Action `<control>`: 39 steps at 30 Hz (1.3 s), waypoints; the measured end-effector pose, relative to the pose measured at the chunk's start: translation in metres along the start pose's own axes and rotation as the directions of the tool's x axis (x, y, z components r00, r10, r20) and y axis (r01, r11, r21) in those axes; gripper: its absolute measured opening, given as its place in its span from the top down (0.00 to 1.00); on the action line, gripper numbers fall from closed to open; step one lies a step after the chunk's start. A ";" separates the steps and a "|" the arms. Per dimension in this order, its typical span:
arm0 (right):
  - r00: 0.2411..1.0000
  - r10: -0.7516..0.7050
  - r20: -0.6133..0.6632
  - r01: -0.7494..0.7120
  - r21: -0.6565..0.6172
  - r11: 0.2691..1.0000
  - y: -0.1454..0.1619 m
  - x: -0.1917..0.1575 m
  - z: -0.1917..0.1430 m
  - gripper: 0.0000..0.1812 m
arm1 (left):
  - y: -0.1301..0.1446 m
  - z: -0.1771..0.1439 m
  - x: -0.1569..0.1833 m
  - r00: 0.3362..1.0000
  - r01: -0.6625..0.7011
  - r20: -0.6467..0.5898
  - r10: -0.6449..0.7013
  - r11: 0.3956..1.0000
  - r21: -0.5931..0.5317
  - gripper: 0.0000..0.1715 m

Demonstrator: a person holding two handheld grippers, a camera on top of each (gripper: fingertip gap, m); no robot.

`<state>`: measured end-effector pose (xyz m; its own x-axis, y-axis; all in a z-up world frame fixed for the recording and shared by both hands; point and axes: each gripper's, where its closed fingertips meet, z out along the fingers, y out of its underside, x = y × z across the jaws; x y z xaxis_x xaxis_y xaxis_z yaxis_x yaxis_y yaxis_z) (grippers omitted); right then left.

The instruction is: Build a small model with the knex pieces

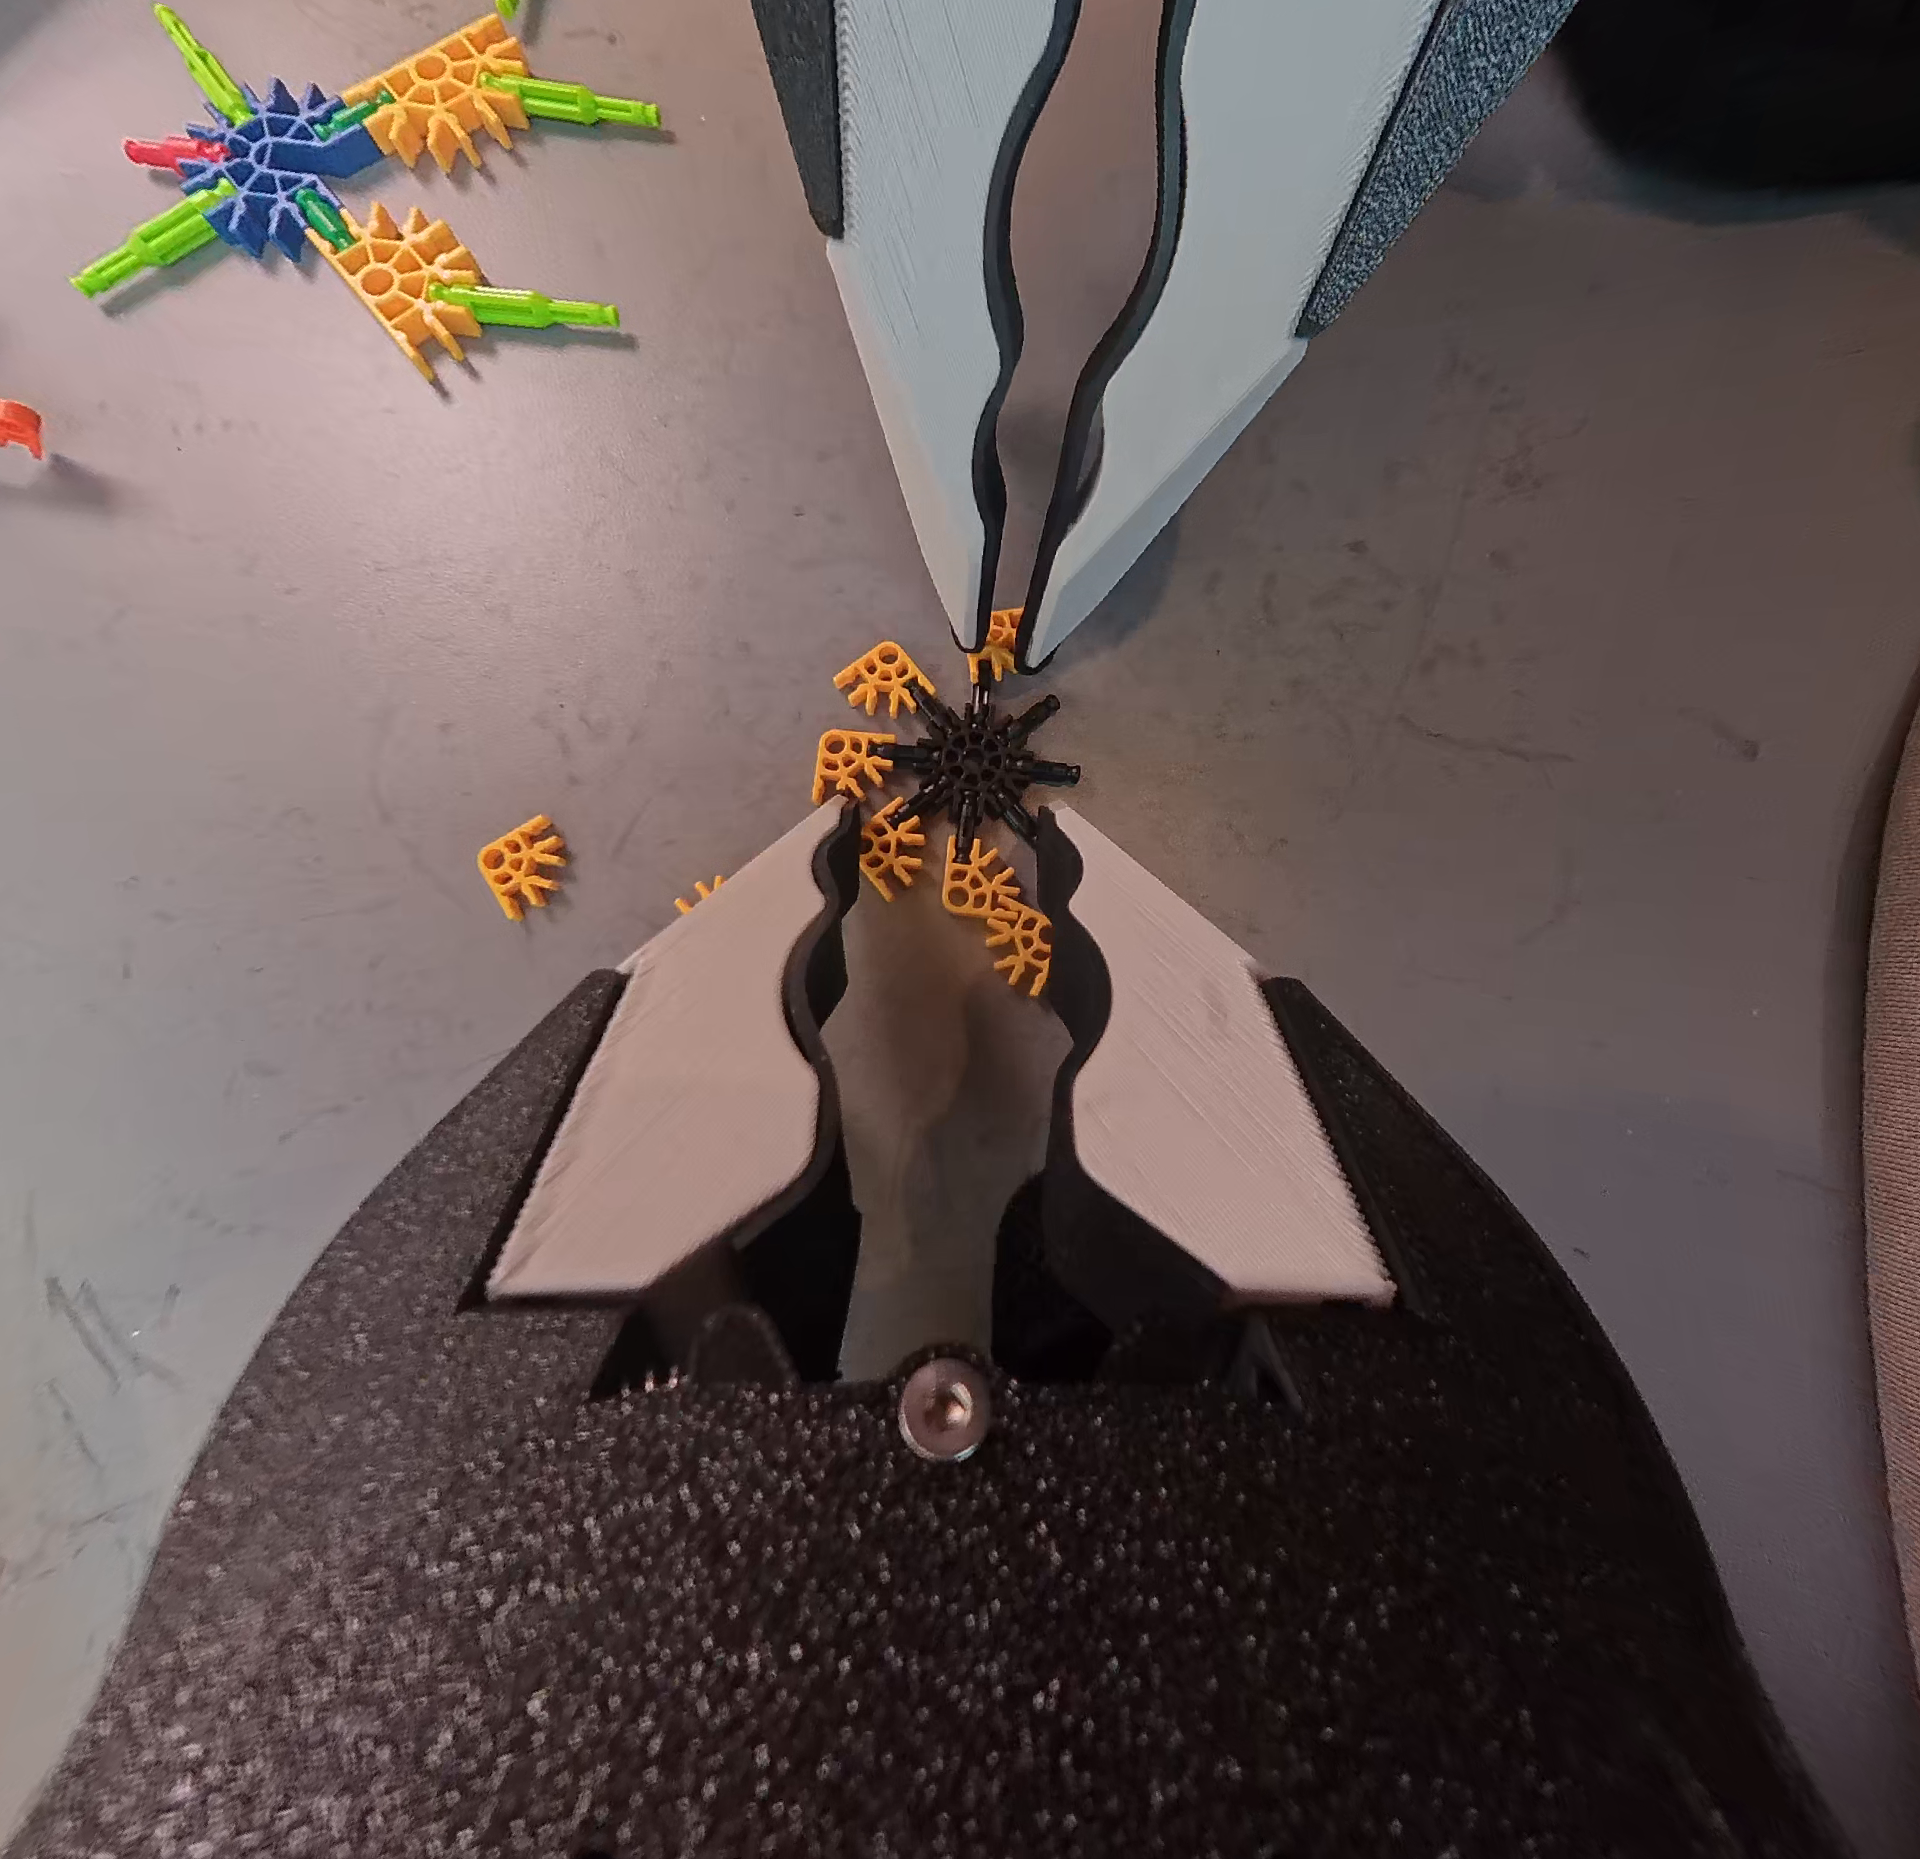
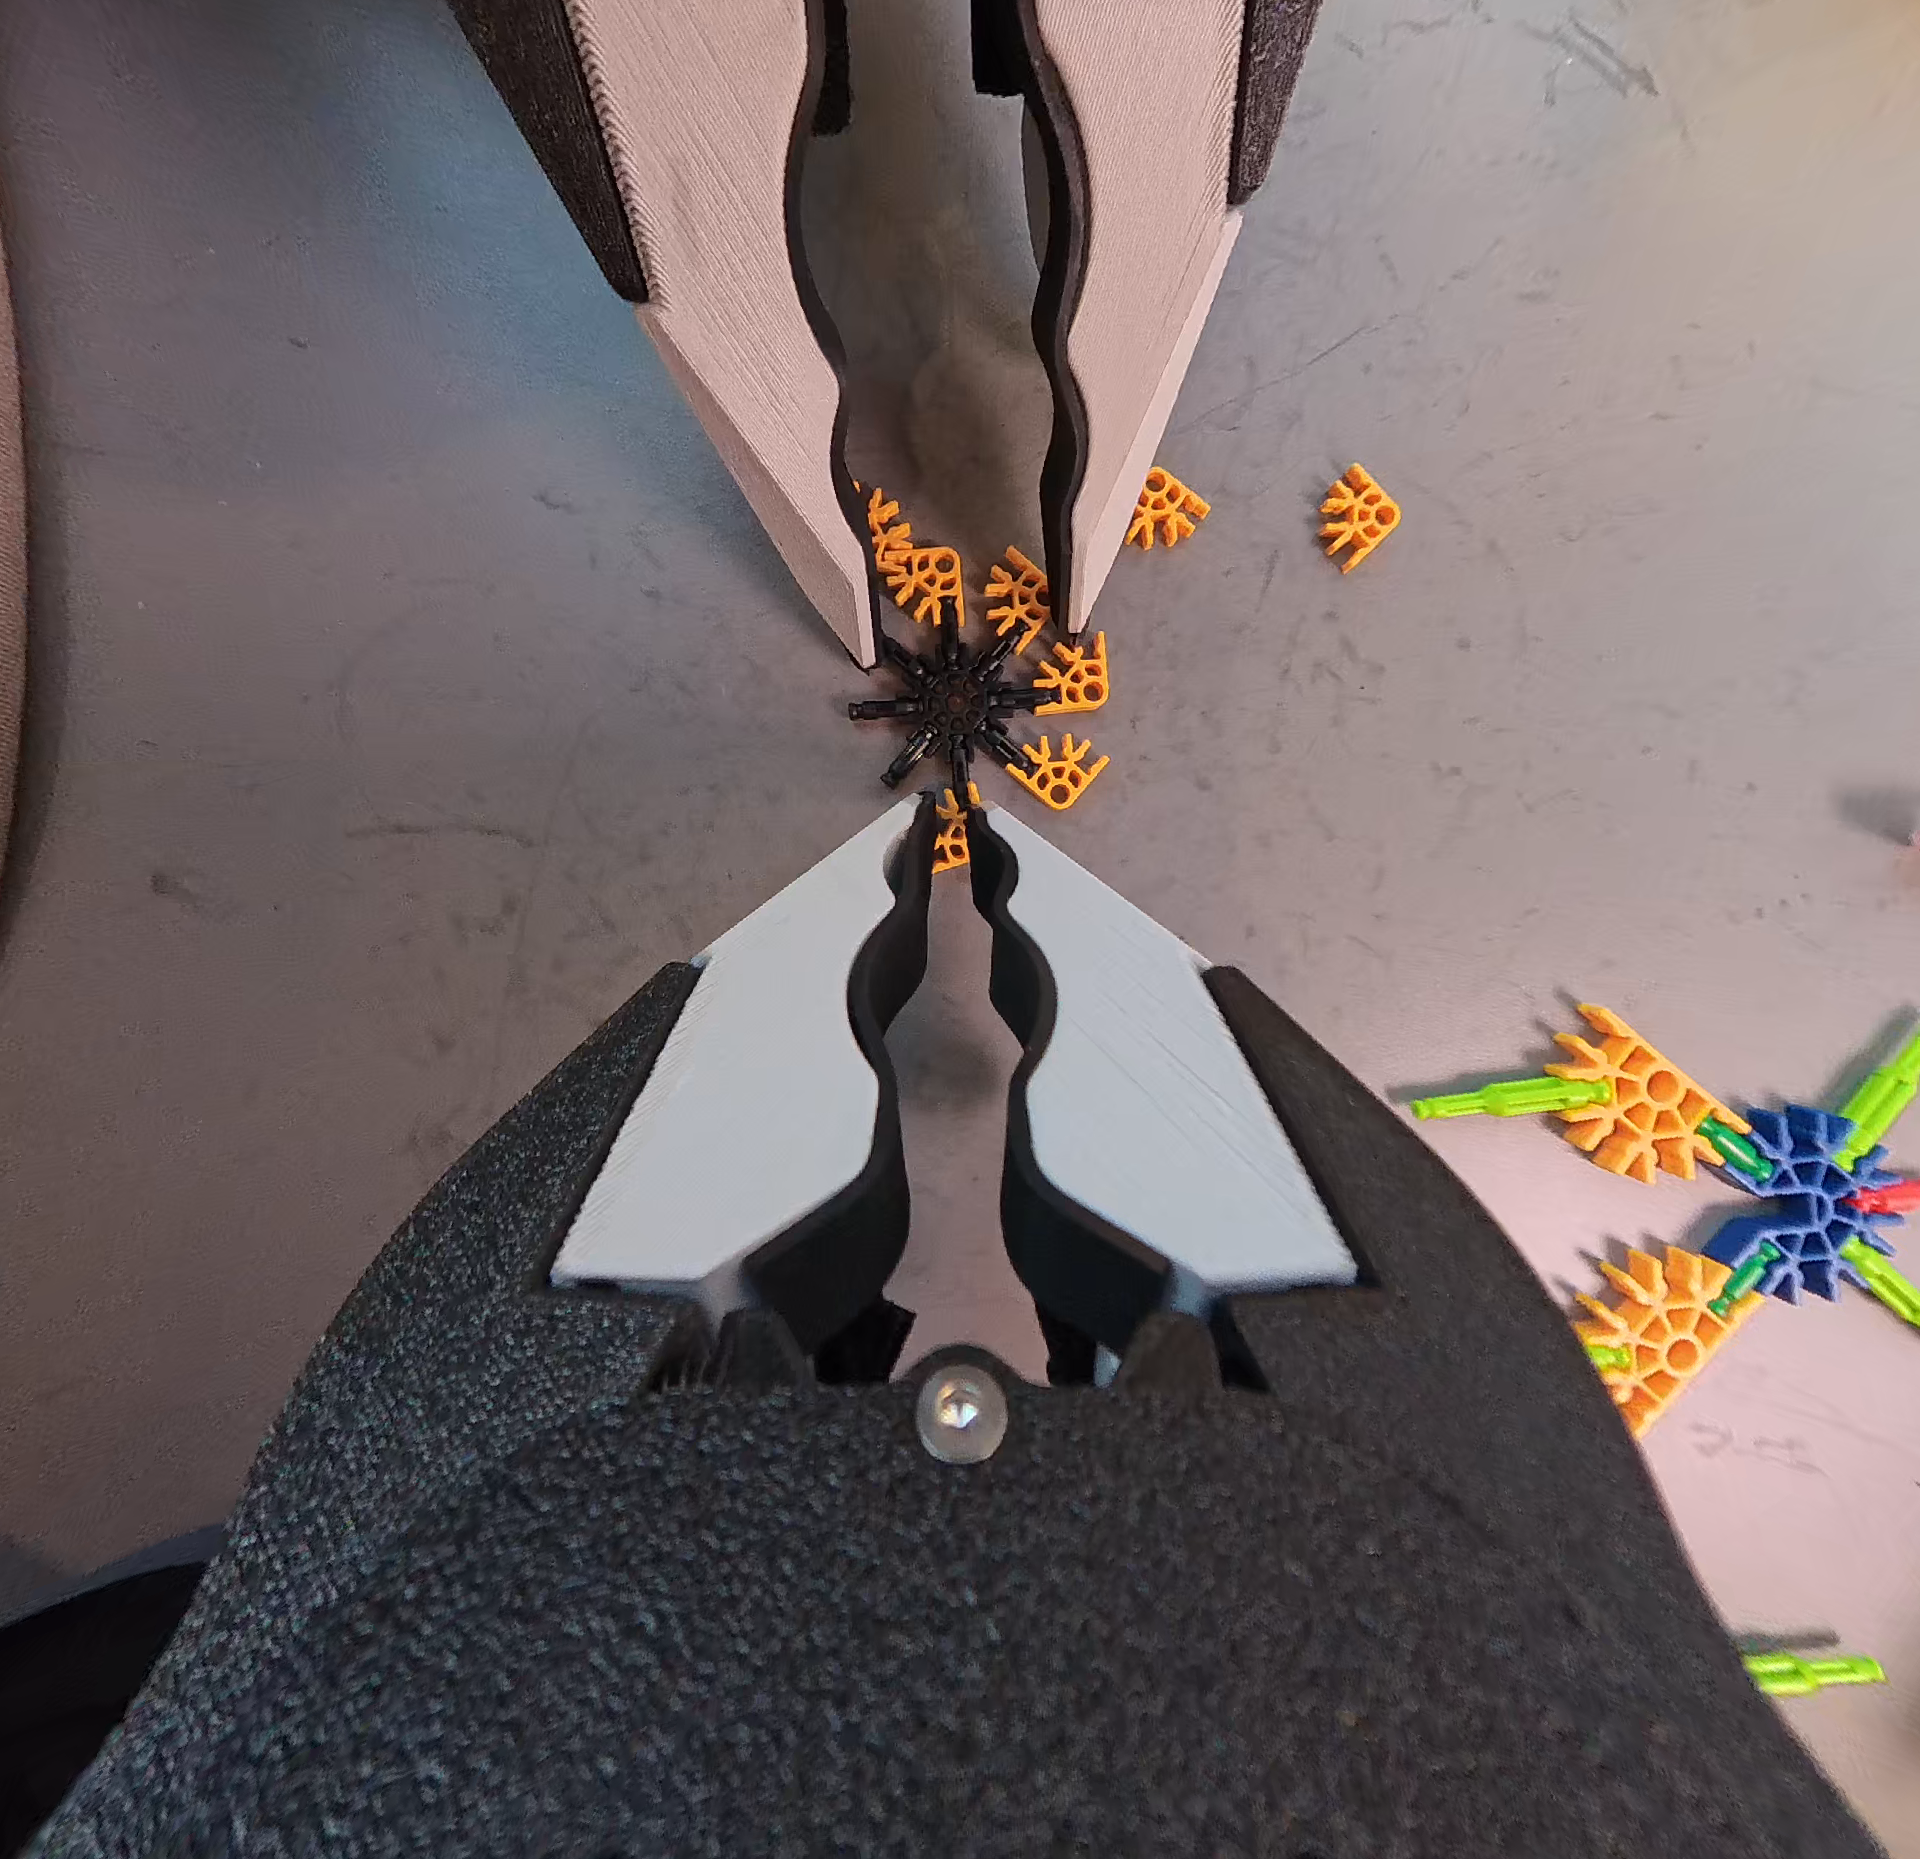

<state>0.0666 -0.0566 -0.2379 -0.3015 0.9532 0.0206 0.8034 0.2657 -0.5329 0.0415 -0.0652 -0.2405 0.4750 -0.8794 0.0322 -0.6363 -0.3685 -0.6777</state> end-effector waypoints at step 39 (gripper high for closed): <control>0.998 -0.056 -0.008 0.057 0.081 0.995 -0.016 -0.005 -0.002 0.90 | 0.006 -0.036 -0.020 0.990 0.120 -0.078 -0.116 0.992 0.042 0.83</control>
<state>0.0566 -0.0652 -0.2275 -0.3420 0.9379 0.0572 0.7411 0.3067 -0.5972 0.0061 -0.0608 -0.2188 0.4970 -0.8513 0.1680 -0.5486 -0.4583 -0.6993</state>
